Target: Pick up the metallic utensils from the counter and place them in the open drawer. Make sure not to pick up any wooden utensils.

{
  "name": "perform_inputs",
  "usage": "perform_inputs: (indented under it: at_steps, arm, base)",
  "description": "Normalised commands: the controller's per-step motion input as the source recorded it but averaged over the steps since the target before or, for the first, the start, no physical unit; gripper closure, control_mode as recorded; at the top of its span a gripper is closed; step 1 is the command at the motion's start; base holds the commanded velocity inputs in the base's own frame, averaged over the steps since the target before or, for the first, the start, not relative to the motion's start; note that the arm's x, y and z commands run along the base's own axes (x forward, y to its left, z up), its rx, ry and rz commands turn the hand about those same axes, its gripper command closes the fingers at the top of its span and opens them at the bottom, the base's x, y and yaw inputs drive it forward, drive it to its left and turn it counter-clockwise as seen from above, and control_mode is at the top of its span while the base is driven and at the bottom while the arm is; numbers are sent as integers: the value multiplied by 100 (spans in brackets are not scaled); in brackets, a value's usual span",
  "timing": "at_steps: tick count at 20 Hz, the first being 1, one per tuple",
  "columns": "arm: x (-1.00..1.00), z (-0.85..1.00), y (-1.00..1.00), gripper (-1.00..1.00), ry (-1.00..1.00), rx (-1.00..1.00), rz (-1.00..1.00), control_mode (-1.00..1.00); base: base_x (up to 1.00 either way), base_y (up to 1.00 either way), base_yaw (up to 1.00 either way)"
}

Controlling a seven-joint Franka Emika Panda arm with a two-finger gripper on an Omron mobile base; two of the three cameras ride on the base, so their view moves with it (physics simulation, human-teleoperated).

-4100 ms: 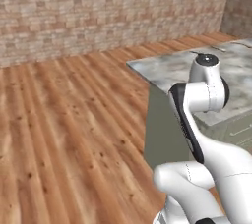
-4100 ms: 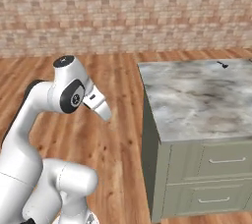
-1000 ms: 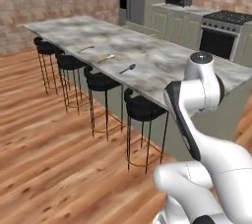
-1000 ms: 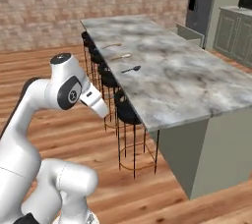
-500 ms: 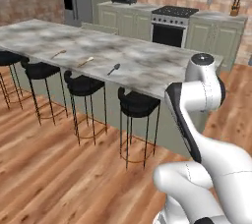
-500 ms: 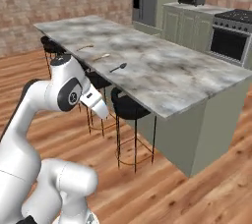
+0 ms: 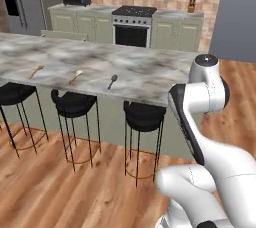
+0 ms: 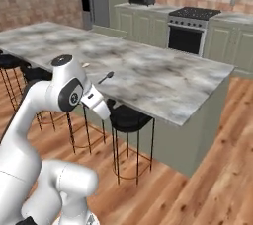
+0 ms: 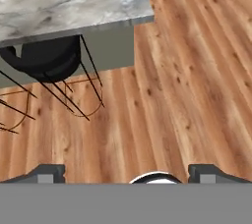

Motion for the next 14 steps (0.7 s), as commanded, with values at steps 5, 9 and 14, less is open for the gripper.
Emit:
perform_inputs:
  at_steps: [5, 9, 14]
  arm:
    - [0, 0, 0, -100, 0, 0, 0, 100]
    - [0, 0, 0, -100, 0, 0, 0, 100]
    - [0, 0, 0, -100, 0, 0, 0, 100]
  base:
    - [85, 100, -26]
    - [84, 100, -18]
    - [100, 92, -12]
